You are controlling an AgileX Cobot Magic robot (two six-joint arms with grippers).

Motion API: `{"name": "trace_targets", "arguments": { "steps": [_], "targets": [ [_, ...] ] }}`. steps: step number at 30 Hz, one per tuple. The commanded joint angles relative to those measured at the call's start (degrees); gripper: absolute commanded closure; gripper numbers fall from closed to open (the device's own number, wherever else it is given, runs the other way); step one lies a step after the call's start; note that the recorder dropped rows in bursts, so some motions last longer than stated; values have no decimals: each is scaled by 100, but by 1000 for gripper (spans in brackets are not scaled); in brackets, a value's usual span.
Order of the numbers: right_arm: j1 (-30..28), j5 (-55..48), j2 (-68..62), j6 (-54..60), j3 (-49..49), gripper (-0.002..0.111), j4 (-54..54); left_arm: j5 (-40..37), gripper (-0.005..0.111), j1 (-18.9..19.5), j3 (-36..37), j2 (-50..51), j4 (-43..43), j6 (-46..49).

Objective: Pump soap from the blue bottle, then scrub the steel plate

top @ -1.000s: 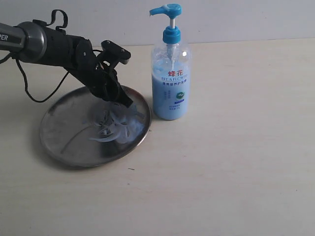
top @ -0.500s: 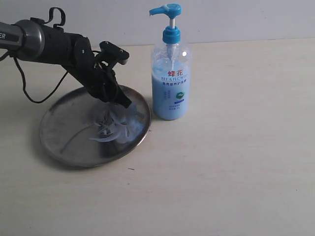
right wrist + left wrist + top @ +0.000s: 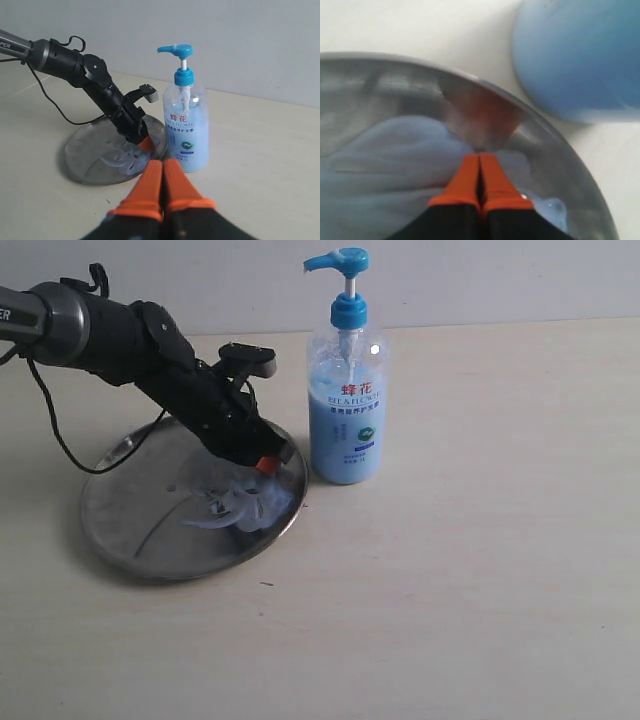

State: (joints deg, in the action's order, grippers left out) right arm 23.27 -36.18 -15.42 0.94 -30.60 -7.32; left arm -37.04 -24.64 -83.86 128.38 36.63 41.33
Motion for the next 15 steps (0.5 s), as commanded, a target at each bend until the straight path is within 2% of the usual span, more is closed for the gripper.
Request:
{"name": "trace_targets", "arguments": {
  "steps": [1,6,15],
  "targets": [
    [3,33,21,32,16,108,-24,-433,107,-15,108,160,-2,203],
    [3,3,21,32,16,108,-24,-293,107,-15,108,160,-2,211],
    [3,-33,21,32,16,108,-24,907,107,-15,108,160,-28,69]
  ]
}}
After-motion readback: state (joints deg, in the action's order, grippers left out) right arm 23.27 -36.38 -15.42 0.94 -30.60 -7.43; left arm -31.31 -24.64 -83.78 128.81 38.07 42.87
